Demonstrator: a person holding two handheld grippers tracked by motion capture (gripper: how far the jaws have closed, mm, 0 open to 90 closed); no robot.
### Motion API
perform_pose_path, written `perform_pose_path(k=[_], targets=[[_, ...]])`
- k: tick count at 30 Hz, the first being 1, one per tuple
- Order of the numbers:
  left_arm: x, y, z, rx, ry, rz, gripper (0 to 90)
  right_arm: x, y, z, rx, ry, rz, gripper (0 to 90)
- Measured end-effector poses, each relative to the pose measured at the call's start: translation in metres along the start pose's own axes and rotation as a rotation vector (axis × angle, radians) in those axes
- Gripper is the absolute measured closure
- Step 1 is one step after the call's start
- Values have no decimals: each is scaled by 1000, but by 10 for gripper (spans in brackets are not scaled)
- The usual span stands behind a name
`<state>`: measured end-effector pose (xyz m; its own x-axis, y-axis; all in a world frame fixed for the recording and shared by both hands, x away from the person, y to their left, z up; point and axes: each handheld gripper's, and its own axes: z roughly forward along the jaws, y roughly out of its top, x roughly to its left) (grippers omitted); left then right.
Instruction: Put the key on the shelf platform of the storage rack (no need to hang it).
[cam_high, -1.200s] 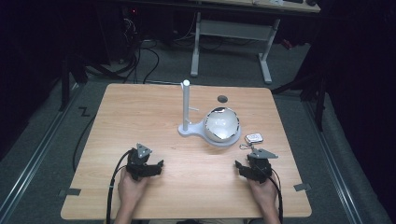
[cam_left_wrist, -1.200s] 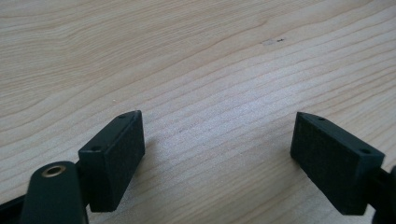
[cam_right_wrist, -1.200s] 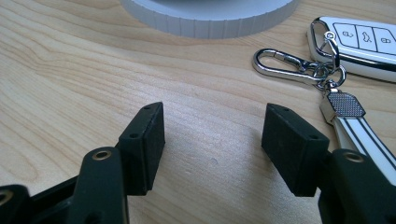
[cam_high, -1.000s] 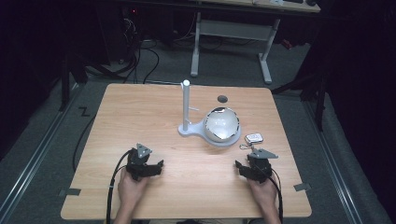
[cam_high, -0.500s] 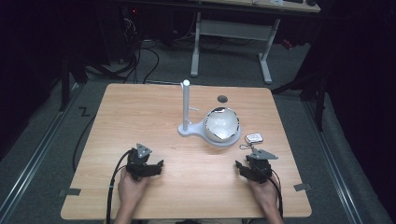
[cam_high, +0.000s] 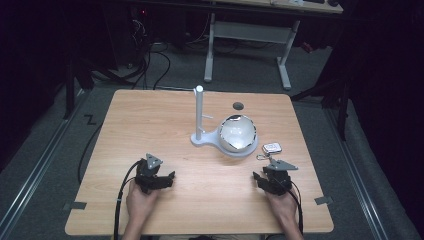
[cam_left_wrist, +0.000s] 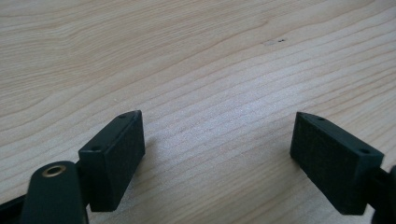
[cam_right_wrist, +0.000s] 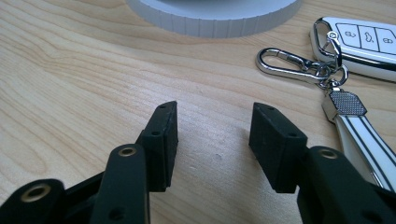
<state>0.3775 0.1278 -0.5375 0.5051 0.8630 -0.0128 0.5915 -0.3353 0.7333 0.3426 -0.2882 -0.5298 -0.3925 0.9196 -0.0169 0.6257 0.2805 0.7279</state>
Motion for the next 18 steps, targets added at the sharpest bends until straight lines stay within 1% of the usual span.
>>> perform_pose_path(k=[2,5,7,9,10,11,14,17,18], targets=[[0,0,0,1,-1,0,182,0,0,-1,-3,6,9,531],[0,0,0,1,-1,0,182,2,0,-4,-17,3,0,533],[0,0,0,1,-1,0,182,1,0,-5,-19,4,2,533],[0,0,0,2,0,1,182,0,-1,-10,-53,-6,11,548],[0,0,0,2,0,1,181,0,-2,-12,-64,-3,17,549],[0,0,0,2,1,0,182,-1,-2,-14,-64,2,23,552],[0,0,0,1,2,-2,181,-4,-3,-17,-67,-2,26,563],[0,0,0,1,4,-2,182,-7,-3,-20,-73,6,42,567],[0,0,0,0,3,-3,182,-8,-3,-21,-72,9,38,570]])
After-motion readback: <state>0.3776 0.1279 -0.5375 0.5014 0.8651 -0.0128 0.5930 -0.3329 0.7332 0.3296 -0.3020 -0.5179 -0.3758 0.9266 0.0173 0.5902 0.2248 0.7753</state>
